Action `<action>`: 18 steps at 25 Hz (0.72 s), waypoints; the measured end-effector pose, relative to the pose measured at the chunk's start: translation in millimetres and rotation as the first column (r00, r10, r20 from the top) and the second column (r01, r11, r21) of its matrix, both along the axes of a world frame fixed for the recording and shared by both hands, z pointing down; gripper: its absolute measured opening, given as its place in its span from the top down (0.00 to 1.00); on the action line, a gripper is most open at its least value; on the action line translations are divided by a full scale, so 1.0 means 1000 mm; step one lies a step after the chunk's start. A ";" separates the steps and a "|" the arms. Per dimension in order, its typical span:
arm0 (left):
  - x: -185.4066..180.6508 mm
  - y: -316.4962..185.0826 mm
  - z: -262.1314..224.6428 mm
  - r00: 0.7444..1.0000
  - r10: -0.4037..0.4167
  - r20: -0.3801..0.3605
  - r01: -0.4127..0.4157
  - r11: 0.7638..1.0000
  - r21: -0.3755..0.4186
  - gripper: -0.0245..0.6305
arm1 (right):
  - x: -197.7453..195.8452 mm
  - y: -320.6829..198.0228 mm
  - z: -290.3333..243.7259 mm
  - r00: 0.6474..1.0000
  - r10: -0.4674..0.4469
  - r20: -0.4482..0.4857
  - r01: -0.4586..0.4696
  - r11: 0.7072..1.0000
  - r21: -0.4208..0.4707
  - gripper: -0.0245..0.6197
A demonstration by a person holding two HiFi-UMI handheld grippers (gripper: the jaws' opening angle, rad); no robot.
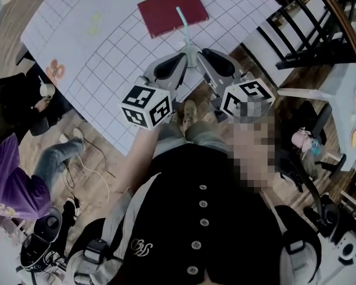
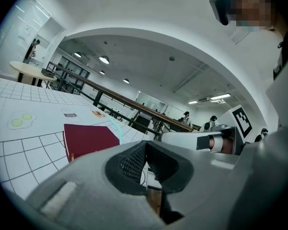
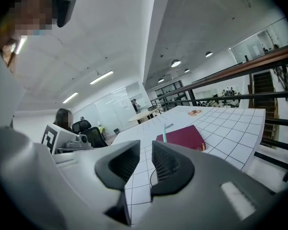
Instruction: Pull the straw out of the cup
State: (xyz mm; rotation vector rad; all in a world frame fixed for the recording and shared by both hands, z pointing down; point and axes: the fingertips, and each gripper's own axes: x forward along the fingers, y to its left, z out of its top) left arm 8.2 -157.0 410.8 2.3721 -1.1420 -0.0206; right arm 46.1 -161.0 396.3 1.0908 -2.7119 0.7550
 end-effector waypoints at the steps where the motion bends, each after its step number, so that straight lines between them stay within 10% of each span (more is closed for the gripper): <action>1: -0.001 -0.002 0.002 1.000 -0.003 -0.001 0.003 1.000 -0.005 0.96 | -0.001 -0.002 0.003 1.000 -0.005 -0.001 0.005 1.000 -0.008 0.86; 18: -0.019 -0.031 0.041 0.998 -0.061 0.007 0.062 0.994 -0.090 0.96 | -0.019 -0.047 0.051 0.991 -0.095 -0.095 0.087 0.992 -0.090 0.74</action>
